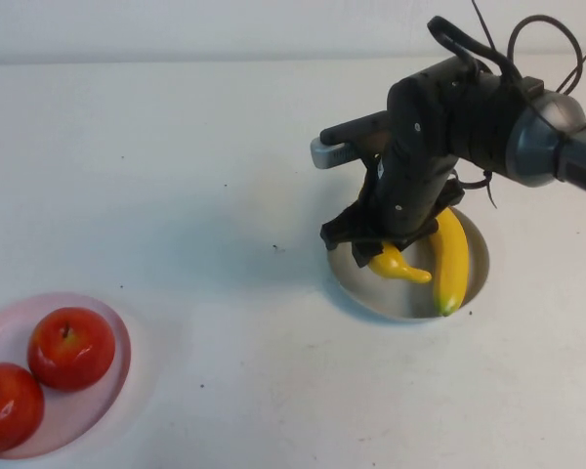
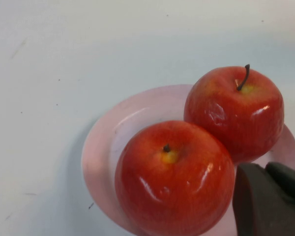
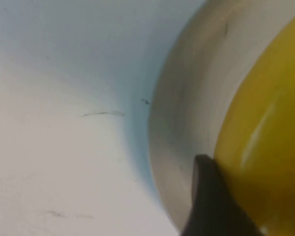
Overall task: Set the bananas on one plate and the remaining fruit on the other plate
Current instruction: Put another type of fruit in the right plate
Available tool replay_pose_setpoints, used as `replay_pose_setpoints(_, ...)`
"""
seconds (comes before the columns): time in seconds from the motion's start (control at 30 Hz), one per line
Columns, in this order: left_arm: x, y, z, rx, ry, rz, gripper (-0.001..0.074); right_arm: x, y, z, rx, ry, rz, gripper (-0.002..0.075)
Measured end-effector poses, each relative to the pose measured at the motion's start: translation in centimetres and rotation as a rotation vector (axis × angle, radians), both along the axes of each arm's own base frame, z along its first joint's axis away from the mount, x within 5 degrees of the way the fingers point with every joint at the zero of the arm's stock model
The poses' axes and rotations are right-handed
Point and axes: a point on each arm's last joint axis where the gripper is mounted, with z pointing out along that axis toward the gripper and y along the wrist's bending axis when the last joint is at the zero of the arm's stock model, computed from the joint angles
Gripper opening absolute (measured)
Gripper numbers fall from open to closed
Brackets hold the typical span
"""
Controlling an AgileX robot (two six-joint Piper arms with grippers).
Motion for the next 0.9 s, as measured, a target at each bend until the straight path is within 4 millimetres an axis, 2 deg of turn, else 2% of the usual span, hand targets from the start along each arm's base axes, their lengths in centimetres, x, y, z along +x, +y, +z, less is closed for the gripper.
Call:
replay_pose_setpoints(0.23,0.0,0.0,0.0,0.000,0.000,0.000,0.0004,0.5,-0.4,-2.2,-0.037,0.070,-0.019,0.0318)
replay_pose_setpoints(0.43,0.0,0.0,0.0,0.000,0.000,0.000,0.0004,0.6,-0.6,-2.8,-0.049,0.100,-0.027,0.0422)
replay_pose_setpoints(0.57,0.0,0.0,0.0,0.000,0.000,0.000,0.0004,0.3,-0.6,-2.5,-0.058,0.113,-0.025,0.0453)
replay_pose_setpoints(0.67,0.0,0.0,0.0,0.000,0.000,0.000,0.0004,-0.4,-0.3,-1.2,-0.047,0.095,-0.010,0.0455)
replay_pose_setpoints(0.73,0.0,0.0,0.0,0.000,0.000,0.000,0.0004,-1.2,0.0,0.4,-0.031,0.069,0.006,0.0444)
replay_pose_setpoints(0.8,0.0,0.0,0.0,0.000,0.000,0.000,0.0004,-2.2,0.3,2.1,-0.014,0.044,0.024,0.0410)
replay_pose_setpoints(0.9,0.0,0.0,0.0,0.000,0.000,0.000,0.0004,-4.4,-0.1,4.6,0.005,0.023,0.049,0.0305)
